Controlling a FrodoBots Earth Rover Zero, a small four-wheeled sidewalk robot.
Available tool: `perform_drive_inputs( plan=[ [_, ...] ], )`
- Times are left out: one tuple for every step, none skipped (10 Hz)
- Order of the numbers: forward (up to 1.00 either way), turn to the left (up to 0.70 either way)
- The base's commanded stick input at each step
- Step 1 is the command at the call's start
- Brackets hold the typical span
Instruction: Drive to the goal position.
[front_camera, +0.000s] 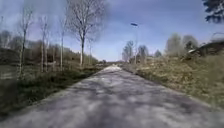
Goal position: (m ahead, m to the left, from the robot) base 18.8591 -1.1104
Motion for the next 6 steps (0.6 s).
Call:
perform_drive_inputs(
  plan=[
    [0.85,0.0],
    [0.85,0.0],
    [0.85,0.0],
    [0.85,0.0],
    [0.85,0.0],
    [0.85,0.0]
  ],
)
